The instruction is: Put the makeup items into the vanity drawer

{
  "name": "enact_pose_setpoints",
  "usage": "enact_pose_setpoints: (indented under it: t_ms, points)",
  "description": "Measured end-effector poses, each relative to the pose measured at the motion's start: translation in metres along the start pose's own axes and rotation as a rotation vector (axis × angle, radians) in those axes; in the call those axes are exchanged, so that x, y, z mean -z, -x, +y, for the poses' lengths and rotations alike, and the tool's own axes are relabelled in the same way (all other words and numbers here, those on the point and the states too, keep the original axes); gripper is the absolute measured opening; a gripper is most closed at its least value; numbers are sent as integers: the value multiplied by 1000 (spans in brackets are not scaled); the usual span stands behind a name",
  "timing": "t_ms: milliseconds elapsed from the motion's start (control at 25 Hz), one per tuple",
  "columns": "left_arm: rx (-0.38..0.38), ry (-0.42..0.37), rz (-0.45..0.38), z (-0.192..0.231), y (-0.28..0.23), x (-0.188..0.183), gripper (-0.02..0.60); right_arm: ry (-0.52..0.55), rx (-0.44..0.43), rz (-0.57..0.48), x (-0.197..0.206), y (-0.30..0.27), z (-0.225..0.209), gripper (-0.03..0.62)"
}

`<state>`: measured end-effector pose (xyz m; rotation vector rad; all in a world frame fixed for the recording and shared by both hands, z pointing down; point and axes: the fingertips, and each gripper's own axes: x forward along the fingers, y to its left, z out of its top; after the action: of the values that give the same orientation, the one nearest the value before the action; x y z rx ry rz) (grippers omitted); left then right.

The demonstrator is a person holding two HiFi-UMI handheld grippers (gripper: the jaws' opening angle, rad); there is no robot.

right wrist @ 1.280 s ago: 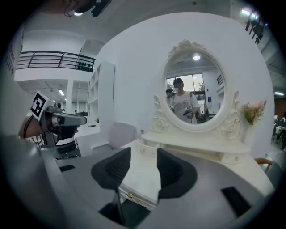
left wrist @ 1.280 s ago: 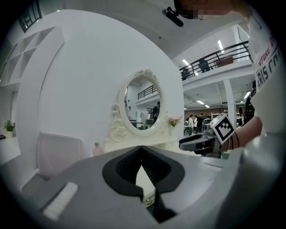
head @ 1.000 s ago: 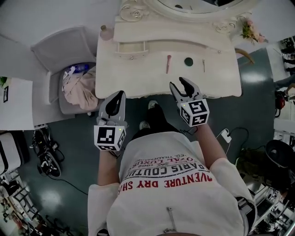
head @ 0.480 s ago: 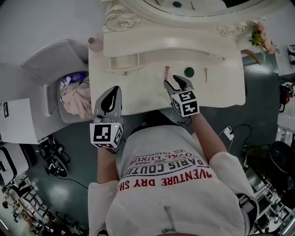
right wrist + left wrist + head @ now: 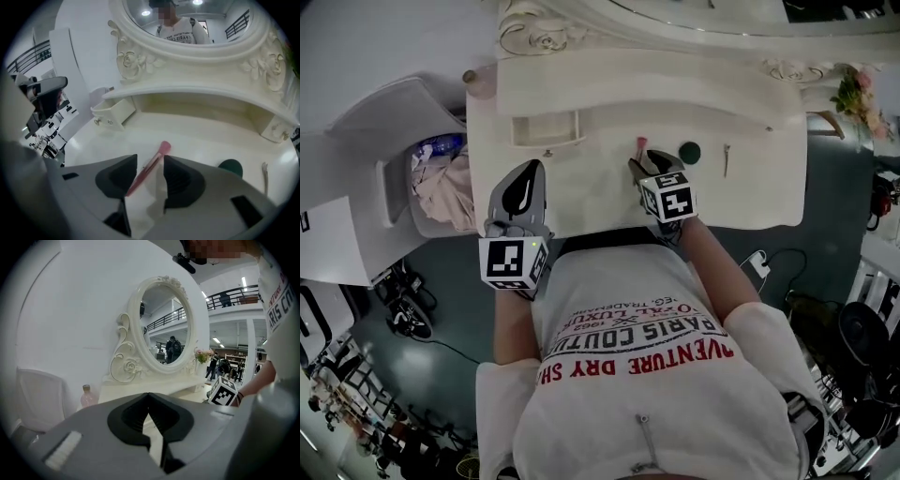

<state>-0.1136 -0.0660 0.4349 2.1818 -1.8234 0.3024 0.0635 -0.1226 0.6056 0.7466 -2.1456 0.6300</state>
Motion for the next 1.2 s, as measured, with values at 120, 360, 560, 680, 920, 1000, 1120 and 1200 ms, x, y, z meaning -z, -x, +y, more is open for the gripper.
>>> enact_pose_setpoints:
  t_ms: [120, 360, 560, 680, 920, 1000, 1120, 1200]
  points:
    - [-5, 14, 17, 3, -5, 7, 11, 6, 28, 40, 4, -8, -4, 161]
    - [13, 14, 37, 9, -9, 12, 11, 6, 111, 83, 7, -10, -16, 71]
    - [55, -4, 39, 18, -14, 7, 11, -39, 132, 104, 7, -9, -19, 52]
    - [79, -19, 29, 28, -12, -1, 11, -65, 154, 86, -1, -4, -15, 52]
    - [88, -35, 3, 55, -1, -17, 11, -66, 161, -28, -54, 10, 4, 52]
    - [80, -40, -6, 66, 5, -20, 11, -40, 145, -62, -73, 11, 16, 52]
    - [62, -41, -19, 81, 15, -23, 11, 12, 111, -107, -100, 11, 37, 52]
    - [48, -39, -27, 91, 22, -24, 11, 47, 88, -125, -114, 8, 52, 52]
